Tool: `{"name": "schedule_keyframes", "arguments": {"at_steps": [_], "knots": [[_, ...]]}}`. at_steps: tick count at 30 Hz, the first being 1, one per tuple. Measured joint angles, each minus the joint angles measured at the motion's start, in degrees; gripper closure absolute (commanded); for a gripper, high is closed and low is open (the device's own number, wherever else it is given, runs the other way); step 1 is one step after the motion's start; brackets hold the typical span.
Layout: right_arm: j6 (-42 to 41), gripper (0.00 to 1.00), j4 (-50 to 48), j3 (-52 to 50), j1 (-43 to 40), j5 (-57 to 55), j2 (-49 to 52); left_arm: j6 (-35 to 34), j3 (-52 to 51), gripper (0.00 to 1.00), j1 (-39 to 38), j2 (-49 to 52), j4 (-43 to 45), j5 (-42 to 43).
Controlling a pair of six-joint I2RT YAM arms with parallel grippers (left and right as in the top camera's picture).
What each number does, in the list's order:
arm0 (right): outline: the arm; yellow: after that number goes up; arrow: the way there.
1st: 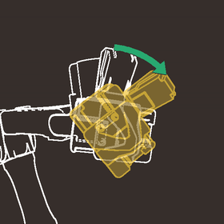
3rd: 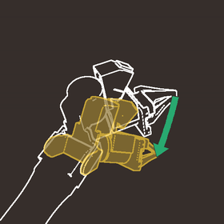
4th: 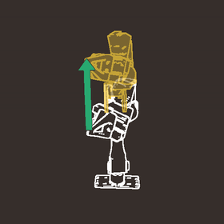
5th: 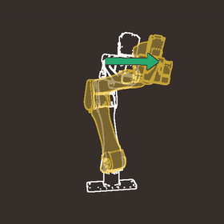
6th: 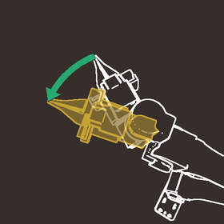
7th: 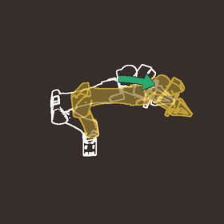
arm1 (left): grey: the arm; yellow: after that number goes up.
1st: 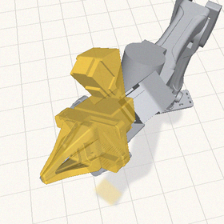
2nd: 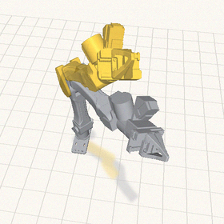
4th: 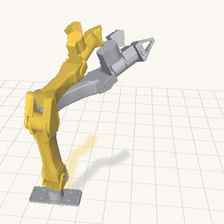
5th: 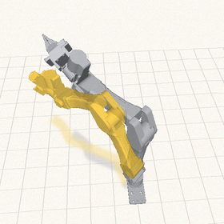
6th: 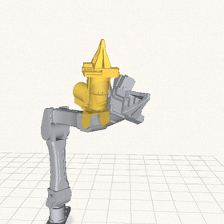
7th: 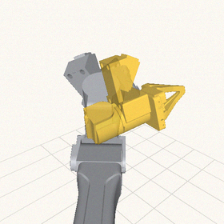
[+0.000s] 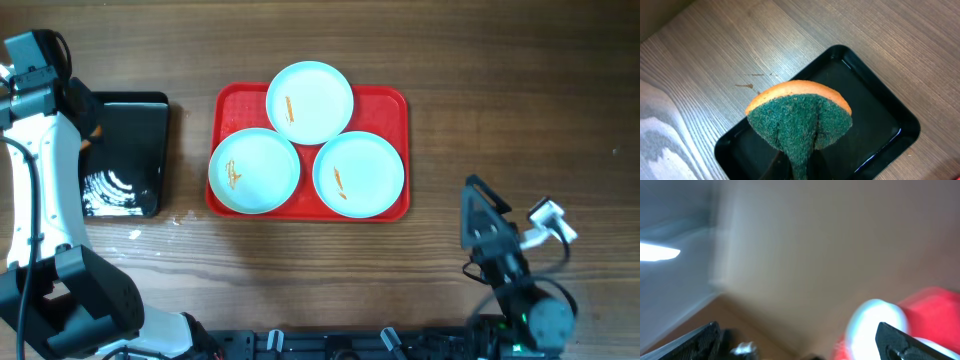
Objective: Clean dirty plates on tray and stack at the side
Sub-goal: 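Reach the right gripper over the red tray toward the plates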
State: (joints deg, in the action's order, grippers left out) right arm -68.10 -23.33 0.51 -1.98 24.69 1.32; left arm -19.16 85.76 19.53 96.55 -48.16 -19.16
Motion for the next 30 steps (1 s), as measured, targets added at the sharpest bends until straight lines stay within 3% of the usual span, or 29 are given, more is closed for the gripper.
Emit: {"name": "schedule_keyframes", "arguments": {"at_steps": [1, 2, 5, 9, 11, 15, 18, 21, 22, 24, 26, 30], "knots": [[-2.4, 0.00, -4.0, 1.1, 0.0, 2.6, 0.0, 0.0, 0.0, 0.96, 0.0, 0.0, 0.0, 0.1], [-3.1, 0.00, -2.1, 3.0, 0.0, 4.6, 0.7, 0.0, 0.0, 0.96, 0.0, 0.0, 0.0, 0.2], [2.3, 0.00, 11.0, 18.9, 0.0, 11.6, 11.9, 0.0, 0.0, 0.96, 0.0, 0.0, 0.0, 0.2], [21.1, 0.00, 30.8, 50.7, 1.1, 28.7, 40.8, 0.0, 0.0, 0.96, 0.0, 0.0, -0.2, 2.0], [32.0, 0.00, 44.6, 62.8, 7.8, 31.8, 54.6, 0.0, 0.0, 0.96, 0.0, 0.0, -0.2, 2.5], [42.6, 0.00, 64.0, 77.7, 28.9, 9.8, 77.2, 0.0, 0.0, 0.96, 0.0, 0.0, -0.3, 2.8], [42.9, 0.00, 65.3, 85.2, 36.3, -2.3, 91.3, 0.0, 0.0, 0.96, 0.0, 0.0, -0.4, 2.8], [40.2, 0.01, 61.4, 86.3, 37.8, -10.0, 101.3, 0.0, 0.0, 0.96, 0.0, 0.0, -0.5, 2.8], [38.6, 0.11, 60.5, 86.3, 37.7, -11.8, 104.1, 0.0, 0.0, 0.96, 0.0, 0.0, -0.4, 2.8], [37.5, 0.44, 57.9, 86.3, 37.7, -13.2, 110.7, 0.0, 0.0, 0.96, 0.0, 0.0, -0.5, 2.8], [40.0, 0.62, 56.0, 86.3, 37.7, -11.3, 114.3, 0.0, 0.0, 0.96, 0.0, 0.0, -0.5, 2.8], [43.8, 0.64, 54.4, 86.3, 37.7, -8.6, 115.5, 0.0, 0.0, 0.96, 0.0, 0.0, -0.7, 2.8]]}}
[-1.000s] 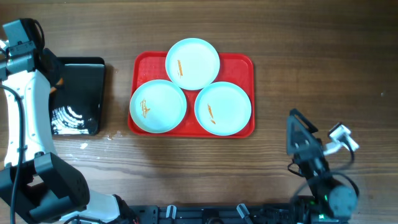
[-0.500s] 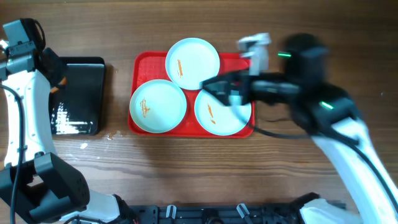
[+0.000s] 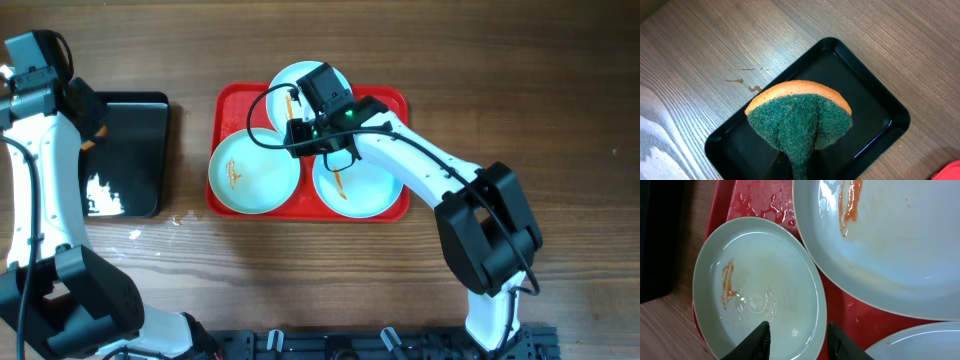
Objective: Clean dirty plates on tray and stack at the side
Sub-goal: 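Reach the right gripper over the red tray toward the plates, then lower the right gripper and pinch the rim of the left white plate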
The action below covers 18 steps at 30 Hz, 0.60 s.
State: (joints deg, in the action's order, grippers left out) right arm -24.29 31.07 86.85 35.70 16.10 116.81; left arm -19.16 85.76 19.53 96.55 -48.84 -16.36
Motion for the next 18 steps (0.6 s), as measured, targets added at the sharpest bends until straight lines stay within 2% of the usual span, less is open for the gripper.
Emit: {"name": "schedule_keyframes", "arguments": {"at_steps": [1, 6, 18], "knots": [[0.3, 0.66, 0.0, 0.0, 0.1, -0.3, 0.0, 0.0, 0.0, 0.96, 0.0, 0.0, 0.0, 0.0], [0.6, 0.67, -2.8, -1.0, 1.3, -5.0, 0.0, 0.0, 0.0, 0.96, 0.0, 0.0, 0.0, 0.0], [0.5, 0.67, -3.8, -2.1, 2.2, -5.9, 4.1, 0.0, 0.0, 0.96, 0.0, 0.0, -0.4, 0.5]]}}
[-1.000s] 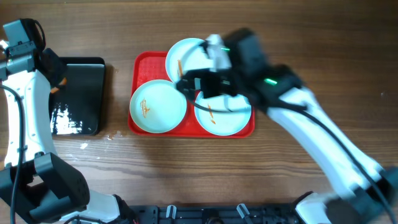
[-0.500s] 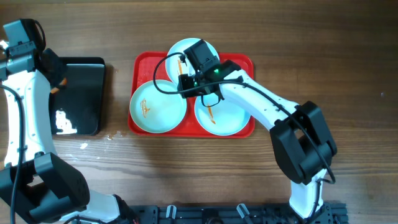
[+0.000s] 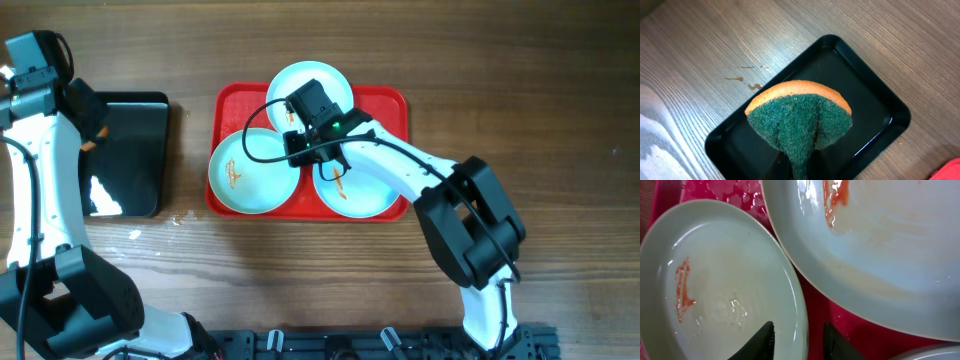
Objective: Clean dirty plates on tray and stack at the side
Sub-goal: 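Lower the right gripper and pinch the rim of the left white plate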
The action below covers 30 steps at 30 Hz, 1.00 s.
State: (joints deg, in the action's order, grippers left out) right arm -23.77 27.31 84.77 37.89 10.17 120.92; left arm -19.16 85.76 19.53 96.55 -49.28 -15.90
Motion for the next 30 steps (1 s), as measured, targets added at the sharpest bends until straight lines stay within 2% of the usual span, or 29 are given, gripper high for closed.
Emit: {"name": "schedule_keyframes", "arguments": {"at_steps": [1, 4, 15, 20, 30], "knots": [[0.0, 0.68, 0.0, 0.0, 0.0, 0.0, 0.7, 0.0, 0.0, 0.96, 0.0, 0.0, 0.0, 0.5], [-0.3, 0.78, 0.0, 0.0, 0.0, -0.2, 1.2, 0.0, 0.0, 0.96, 0.0, 0.0, 0.0, 1.1], [-0.8, 0.82, -0.1, 0.0, 0.0, -0.2, 2.6, 0.0, 0.0, 0.96, 0.0, 0.0, 0.0, 1.3], [-1.6, 0.95, 0.1, 0.0, 0.0, -0.1, 2.6, 0.0, 0.0, 0.96, 0.0, 0.0, 0.0, 1.3], [-1.9, 0.95, 0.1, 0.0, 0.1, 0.1, 2.7, 0.0, 0.0, 0.96, 0.0, 0.0, -0.4, 1.3]]}}
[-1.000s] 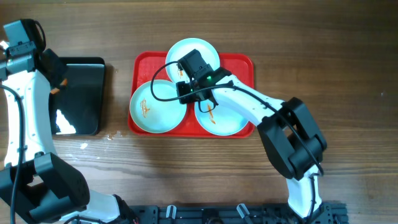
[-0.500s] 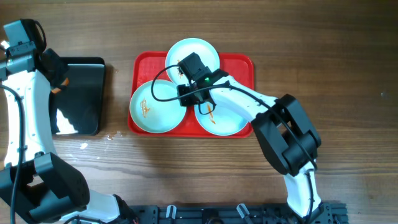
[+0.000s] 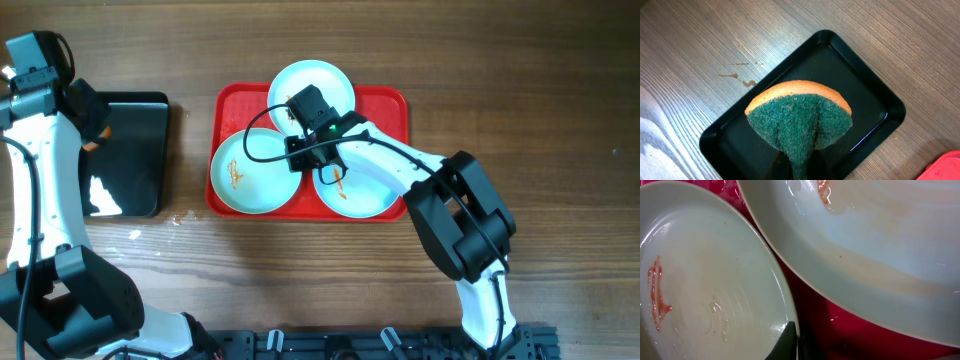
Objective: Clean dirty plates on tray and stack at the side
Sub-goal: 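Lower the right gripper and pinch the rim of the left white plate, then move the sponge with the left gripper down onto the left white plate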
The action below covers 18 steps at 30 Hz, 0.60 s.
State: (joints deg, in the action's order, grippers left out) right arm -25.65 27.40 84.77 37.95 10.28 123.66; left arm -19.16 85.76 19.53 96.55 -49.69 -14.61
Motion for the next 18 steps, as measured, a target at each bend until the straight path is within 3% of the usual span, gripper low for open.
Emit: {"name": "schedule_keyframes", "arguments": {"at_steps": [3, 9, 11, 15, 18], "knots": [[0.0, 0.95, 0.0, 0.0, 0.0, 0.2, 0.0, 0.0, 0.0, 0.96, 0.0, 0.0, -0.5, 2.3], [0.0, 0.96, -0.1, 0.0, 0.0, 0.8, 0.0, 0.0, 0.0, 0.96, 0.0, 0.0, -5.8, 19.3], [-0.3, 0.96, -0.1, 0.0, 0.0, 1.4, 0.0, 0.0, -0.5, 0.96, 0.0, 0.0, -6.5, 21.2], [-0.7, 0.96, -0.1, 0.0, -0.1, 1.9, 0.0, 0.0, -6.9, 0.96, 0.0, 0.0, -5.2, 25.4], [-0.9, 0.96, -0.1, 0.0, -0.1, 2.0, 0.0, 3.1, -7.5, 0.96, -0.4, 0.0, -4.3, 34.5]]}}
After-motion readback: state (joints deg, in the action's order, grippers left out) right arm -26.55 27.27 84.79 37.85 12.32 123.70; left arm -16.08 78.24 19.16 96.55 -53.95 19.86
